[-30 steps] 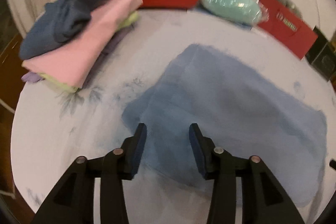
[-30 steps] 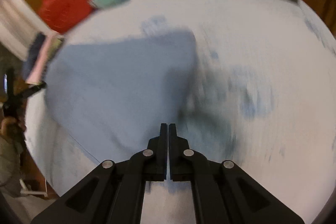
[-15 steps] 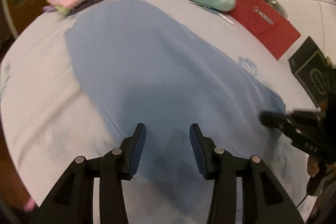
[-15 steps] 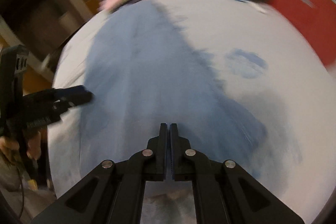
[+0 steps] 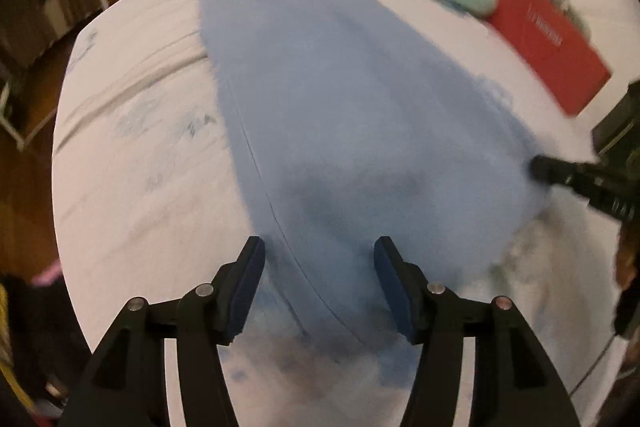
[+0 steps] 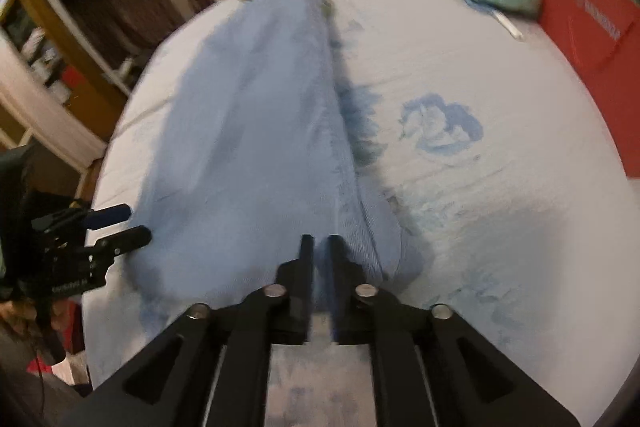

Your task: Fold clothes

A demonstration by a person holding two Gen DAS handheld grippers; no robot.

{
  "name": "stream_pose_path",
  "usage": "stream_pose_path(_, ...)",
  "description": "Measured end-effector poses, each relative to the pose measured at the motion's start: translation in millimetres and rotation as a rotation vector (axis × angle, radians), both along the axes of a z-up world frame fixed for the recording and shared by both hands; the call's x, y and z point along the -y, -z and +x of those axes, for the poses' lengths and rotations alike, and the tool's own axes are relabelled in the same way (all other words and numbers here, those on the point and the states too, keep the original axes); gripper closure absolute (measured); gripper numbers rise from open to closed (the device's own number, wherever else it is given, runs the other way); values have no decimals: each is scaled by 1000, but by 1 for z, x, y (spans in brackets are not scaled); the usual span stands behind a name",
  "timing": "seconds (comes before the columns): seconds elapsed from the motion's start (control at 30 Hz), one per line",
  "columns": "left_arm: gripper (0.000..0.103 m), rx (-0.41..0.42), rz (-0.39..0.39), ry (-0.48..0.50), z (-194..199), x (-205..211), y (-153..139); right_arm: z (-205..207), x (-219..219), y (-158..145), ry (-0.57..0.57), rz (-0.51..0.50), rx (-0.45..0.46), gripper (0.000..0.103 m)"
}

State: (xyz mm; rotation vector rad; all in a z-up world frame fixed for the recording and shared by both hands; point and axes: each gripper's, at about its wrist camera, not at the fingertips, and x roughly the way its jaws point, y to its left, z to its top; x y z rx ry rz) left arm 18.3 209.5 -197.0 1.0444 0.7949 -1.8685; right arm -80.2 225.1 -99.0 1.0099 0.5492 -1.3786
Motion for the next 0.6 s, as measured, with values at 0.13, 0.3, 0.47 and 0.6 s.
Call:
stream_pose_path(0.13,45,-34,-20,-71,-2,-28,-1,7,-18,-7,-82,-60,-42,56)
stream_pose_path(0.3,45,-10,26,-157,-5,-50,12,7,-31,-6,-153,-70,-84,46)
stream_pose_path(0.47,41,55,-34,-144,-23,-60,22,6,-36,4,-231,-30,-171,44)
stream_pose_path(0.6,33,84,-69,-172,-32,-58,25,6,-30,9,-283,-47,-254,43)
